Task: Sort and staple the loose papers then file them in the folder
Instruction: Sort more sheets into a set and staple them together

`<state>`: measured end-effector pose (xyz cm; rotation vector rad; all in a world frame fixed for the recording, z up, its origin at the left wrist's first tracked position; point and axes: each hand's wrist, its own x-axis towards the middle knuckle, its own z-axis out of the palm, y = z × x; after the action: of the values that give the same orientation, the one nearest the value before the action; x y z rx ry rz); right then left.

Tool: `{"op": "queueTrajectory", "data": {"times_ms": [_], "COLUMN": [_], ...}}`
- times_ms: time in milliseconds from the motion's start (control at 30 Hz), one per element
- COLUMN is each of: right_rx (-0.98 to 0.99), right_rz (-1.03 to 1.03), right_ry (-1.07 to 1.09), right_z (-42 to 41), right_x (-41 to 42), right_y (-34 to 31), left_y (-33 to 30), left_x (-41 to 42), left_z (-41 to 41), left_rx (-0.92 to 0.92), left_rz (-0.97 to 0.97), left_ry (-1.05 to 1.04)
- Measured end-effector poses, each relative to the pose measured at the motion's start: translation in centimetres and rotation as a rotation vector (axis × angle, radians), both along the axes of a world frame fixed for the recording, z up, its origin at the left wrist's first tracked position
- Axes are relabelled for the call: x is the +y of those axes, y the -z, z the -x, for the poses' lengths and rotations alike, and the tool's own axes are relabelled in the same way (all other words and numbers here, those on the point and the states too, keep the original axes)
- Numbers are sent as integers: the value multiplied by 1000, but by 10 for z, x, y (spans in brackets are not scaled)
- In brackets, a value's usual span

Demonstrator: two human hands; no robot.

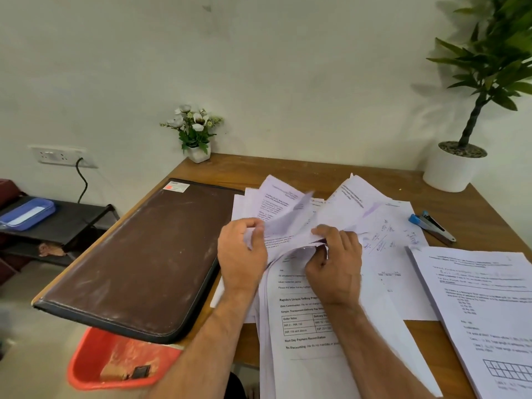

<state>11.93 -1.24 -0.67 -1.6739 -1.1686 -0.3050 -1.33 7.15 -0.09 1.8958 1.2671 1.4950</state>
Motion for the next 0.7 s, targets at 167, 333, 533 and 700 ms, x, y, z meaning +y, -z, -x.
{"op": "queueTrajectory", "data": {"times_ms": [167,333,533,700], "right_rx": [85,-182,-75,-75], "right_rz": [97,122,57,38], "right_ry": [-39,-38,11,22], "right_z": [5,4,1,2], "right_x": [-2,-1,2,1], "right_y": [-4,3,1,5], "left_y": [8,4,-20,-15], "left_x": [-5,-10,20,25], "left_z": [5,11,4,-11], "left_rx": [35,-82,237,742], "left_rz": [60,207,356,468], "left_ry": [471,592,82,-48]}}
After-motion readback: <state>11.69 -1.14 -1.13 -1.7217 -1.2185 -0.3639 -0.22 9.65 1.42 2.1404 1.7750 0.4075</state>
